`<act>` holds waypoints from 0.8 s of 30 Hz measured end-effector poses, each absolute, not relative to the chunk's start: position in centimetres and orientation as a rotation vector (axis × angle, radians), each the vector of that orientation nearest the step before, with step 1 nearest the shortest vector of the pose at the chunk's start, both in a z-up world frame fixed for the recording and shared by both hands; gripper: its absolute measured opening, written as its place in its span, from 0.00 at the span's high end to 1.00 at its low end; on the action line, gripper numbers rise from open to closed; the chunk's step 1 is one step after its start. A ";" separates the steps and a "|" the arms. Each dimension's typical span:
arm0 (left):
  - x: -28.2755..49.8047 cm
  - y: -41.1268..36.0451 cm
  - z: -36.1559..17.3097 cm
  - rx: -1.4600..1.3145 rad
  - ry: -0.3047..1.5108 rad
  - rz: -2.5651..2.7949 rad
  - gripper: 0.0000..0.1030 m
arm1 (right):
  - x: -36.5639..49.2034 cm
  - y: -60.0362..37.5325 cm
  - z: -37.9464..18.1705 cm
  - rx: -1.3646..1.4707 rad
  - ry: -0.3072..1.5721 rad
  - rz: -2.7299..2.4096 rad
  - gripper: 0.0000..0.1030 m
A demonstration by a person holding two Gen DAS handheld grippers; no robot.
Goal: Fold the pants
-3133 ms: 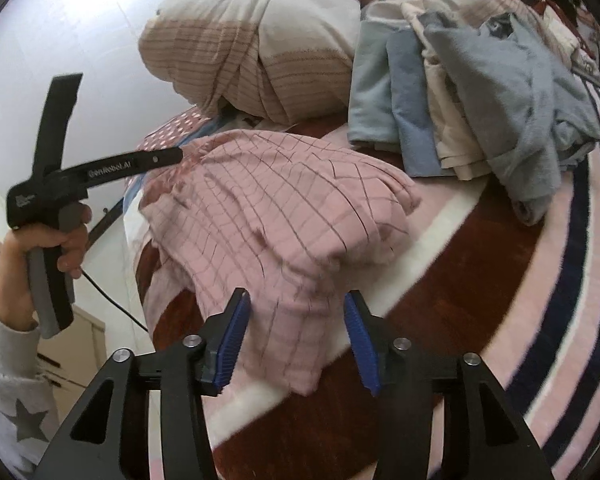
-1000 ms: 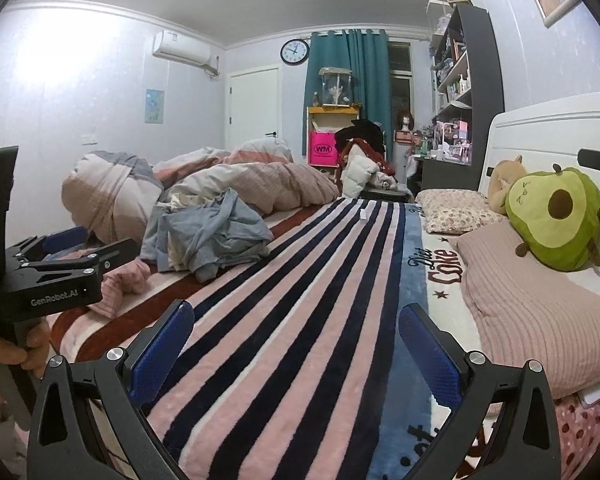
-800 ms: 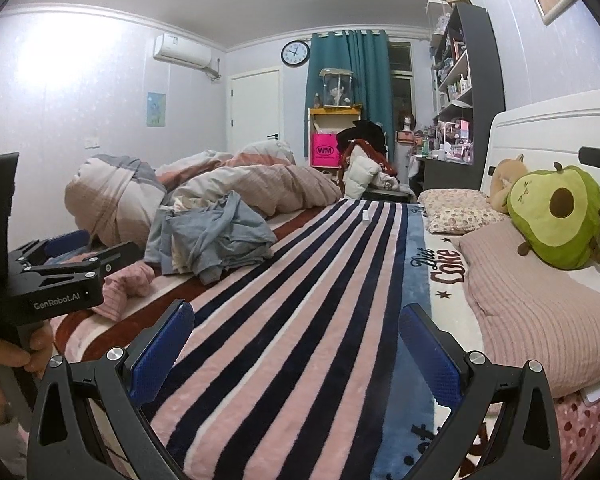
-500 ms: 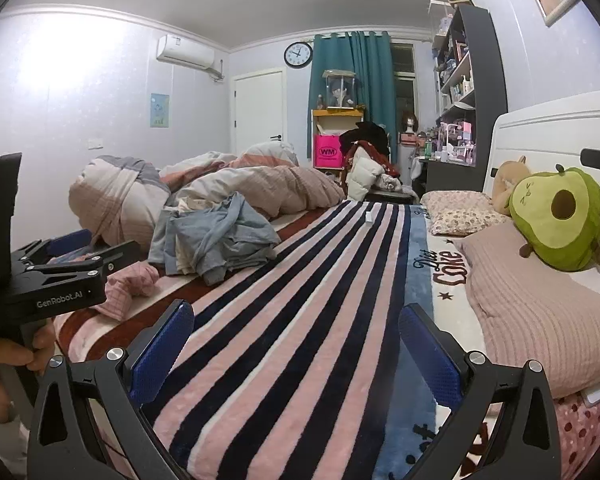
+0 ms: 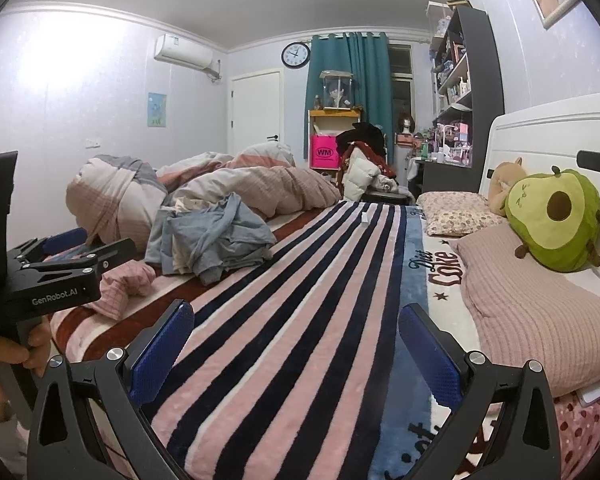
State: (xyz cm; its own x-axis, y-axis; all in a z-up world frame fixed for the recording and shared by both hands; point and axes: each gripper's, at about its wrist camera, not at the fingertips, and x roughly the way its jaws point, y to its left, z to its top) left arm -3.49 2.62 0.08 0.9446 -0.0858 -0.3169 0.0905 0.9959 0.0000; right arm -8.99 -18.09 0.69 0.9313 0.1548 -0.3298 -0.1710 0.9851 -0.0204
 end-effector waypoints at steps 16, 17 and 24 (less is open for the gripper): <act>-3.6 2.6 0.2 0.013 0.321 -0.086 0.08 | -9.1 -18.1 0.8 -0.043 0.330 0.156 0.01; -3.6 2.6 0.2 0.013 0.321 -0.085 0.08 | -9.1 -18.1 0.8 -0.043 0.330 0.157 0.01; -3.6 2.7 0.3 0.014 0.322 -0.085 0.08 | -9.0 -18.2 0.8 -0.041 0.330 0.156 0.01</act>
State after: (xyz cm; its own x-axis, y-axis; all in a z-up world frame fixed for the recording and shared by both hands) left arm -3.64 2.67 0.27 0.9451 -0.0809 -0.3165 0.0856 0.9963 0.0007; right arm -9.04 -18.20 0.82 0.9342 0.1460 -0.3256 -0.1594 0.9871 -0.0149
